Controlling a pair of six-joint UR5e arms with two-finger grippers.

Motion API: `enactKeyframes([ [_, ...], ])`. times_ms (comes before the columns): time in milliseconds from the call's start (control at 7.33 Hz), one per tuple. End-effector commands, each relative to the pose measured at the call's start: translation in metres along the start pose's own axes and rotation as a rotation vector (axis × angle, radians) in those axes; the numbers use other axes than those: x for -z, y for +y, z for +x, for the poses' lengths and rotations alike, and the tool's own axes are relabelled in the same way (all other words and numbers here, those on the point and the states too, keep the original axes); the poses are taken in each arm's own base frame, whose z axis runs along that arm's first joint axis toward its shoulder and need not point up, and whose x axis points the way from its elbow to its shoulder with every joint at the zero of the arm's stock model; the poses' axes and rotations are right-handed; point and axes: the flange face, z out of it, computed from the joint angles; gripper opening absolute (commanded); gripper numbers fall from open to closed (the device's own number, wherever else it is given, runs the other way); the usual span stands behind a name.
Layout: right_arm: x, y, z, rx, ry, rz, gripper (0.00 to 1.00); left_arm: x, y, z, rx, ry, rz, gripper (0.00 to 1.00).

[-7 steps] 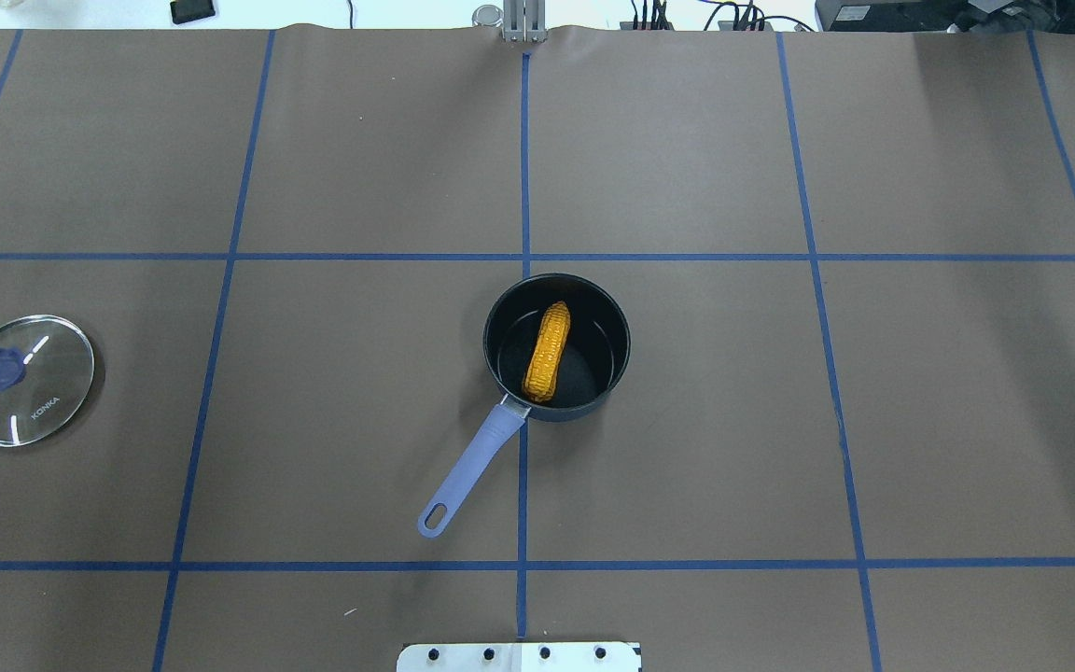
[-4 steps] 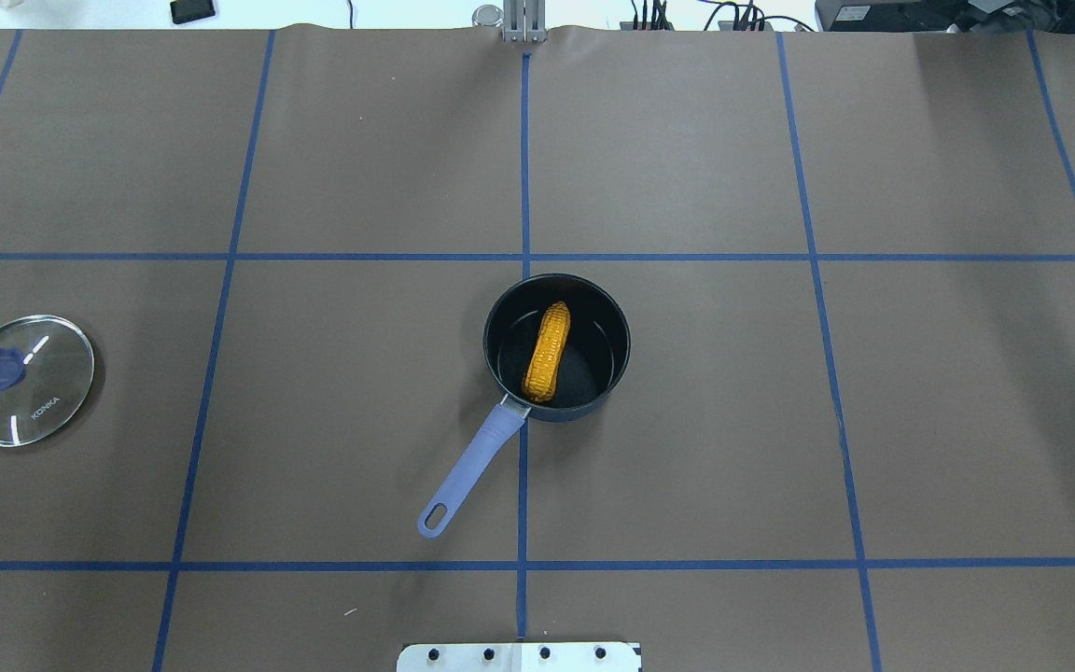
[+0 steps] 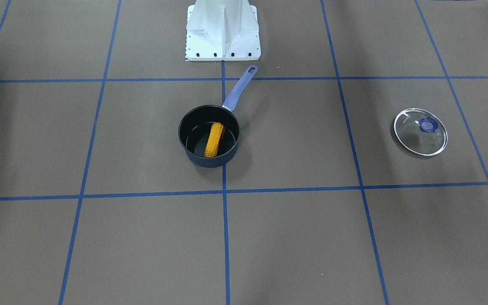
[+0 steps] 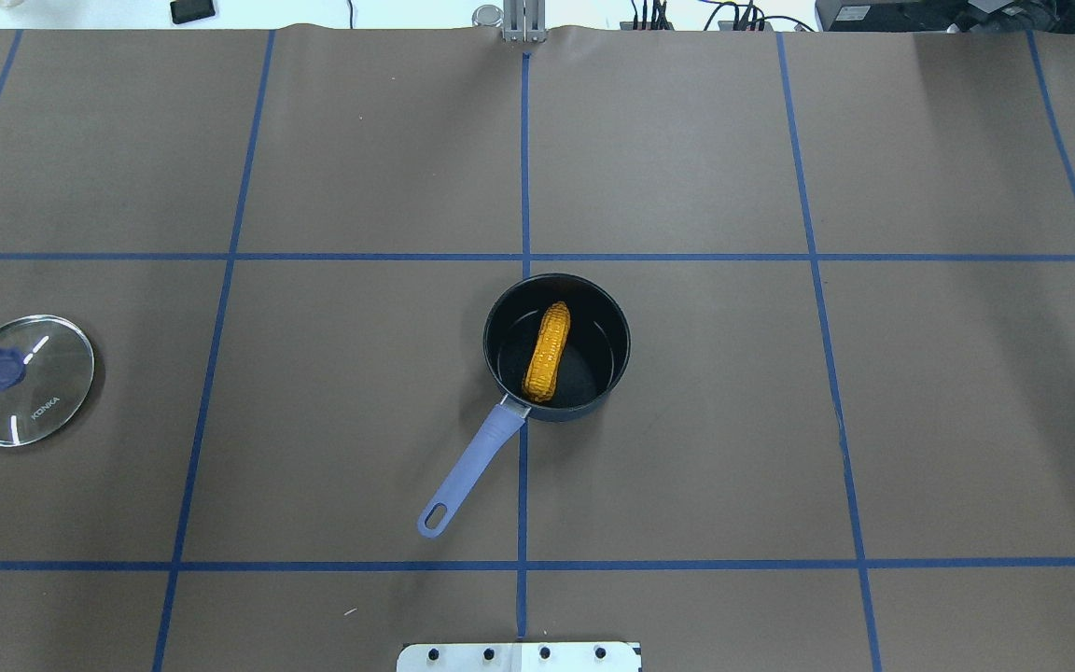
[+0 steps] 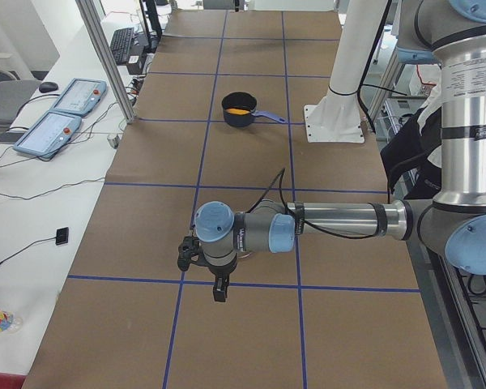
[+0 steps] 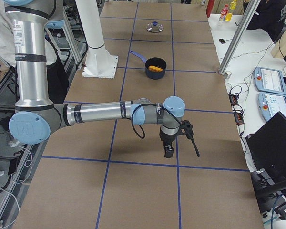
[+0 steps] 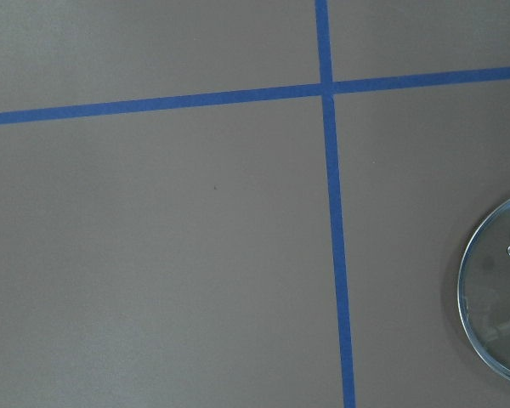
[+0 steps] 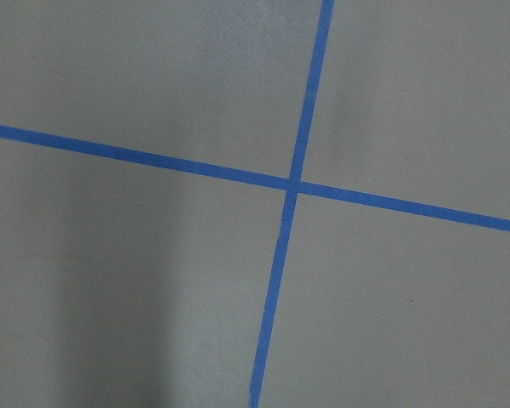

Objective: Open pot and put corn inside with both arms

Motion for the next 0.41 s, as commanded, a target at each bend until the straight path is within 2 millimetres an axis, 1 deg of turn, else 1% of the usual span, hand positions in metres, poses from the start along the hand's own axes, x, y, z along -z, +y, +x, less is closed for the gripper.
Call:
enactKeyframes([
  [0,0.0004,-0.0005,-0.0003,0.001,0.0,0.001,1.0,0.0,0.0,0.0,0.0,0.0,0.0,0.99],
  [273,0.0002,-0.0011,-0.0002,0.0,0.0,0.0,1.0,0.0012,-0.0004,0.0013,-0.003,0.001,0.003,0.99],
])
